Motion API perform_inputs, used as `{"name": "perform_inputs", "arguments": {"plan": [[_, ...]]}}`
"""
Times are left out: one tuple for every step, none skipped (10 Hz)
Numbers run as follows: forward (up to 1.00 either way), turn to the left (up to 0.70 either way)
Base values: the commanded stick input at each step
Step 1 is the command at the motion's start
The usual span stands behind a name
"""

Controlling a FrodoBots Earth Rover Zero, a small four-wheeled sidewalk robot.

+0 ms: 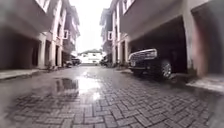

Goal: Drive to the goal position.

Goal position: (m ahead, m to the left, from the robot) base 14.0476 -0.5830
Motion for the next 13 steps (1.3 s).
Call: {"name": "perform_inputs", "arguments": {"plan": [[0.70,0.00],[0.70,0.00],[0.70,0.00],[0.70,0.00],[0.70,0.00],[0.70,0.00],[0.70,0.00],[0.70,0.00],[0.70,0.00],[0.70,0.00],[0.70,0.00],[0.70,0.00],[0.70,0.00]]}}
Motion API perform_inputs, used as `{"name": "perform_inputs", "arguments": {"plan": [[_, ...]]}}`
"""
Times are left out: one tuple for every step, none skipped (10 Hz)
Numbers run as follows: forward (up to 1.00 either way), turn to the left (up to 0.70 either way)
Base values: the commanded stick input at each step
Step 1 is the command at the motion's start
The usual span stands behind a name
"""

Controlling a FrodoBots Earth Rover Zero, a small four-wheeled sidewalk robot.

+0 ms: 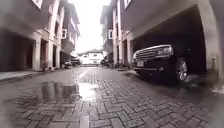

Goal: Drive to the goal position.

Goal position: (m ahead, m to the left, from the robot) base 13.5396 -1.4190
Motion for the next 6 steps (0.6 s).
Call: {"name": "perform_inputs", "arguments": {"plan": [[0.70,0.00],[0.70,0.00],[0.70,0.00],[0.70,0.00],[0.70,0.00],[0.70,0.00]]}}
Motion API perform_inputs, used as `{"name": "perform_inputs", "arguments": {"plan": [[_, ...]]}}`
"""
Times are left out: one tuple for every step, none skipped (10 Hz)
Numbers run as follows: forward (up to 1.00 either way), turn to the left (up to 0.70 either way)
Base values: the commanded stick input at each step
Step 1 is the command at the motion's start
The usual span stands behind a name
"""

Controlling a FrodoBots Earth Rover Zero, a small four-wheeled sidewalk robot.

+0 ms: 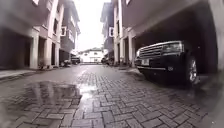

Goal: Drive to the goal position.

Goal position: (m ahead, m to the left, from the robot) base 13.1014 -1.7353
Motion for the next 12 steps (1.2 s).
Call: {"name": "perform_inputs", "arguments": {"plan": [[0.70,0.00],[0.70,0.00],[0.70,0.00],[0.70,0.00],[0.70,0.00],[0.70,0.32],[0.70,0.34],[0.70,0.35],[0.70,0.35],[0.70,0.35],[0.70,0.00],[0.70,0.00]]}}
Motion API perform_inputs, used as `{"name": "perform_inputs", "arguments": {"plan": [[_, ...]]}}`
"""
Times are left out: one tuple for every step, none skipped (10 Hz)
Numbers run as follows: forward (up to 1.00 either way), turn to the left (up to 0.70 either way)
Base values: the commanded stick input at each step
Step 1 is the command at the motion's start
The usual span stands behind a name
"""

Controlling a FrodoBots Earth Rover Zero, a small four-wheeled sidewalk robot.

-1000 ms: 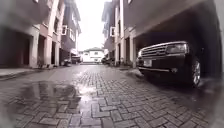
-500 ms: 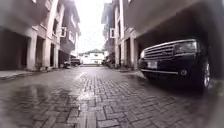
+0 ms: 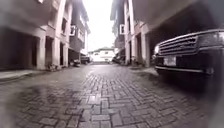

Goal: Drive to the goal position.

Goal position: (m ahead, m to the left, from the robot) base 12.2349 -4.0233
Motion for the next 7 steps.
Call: {"name": "perform_inputs", "arguments": {"plan": [[0.70,0.00],[0.70,0.00],[0.70,0.00],[0.70,0.00],[0.70,0.00],[0.70,0.00],[0.70,0.00]]}}
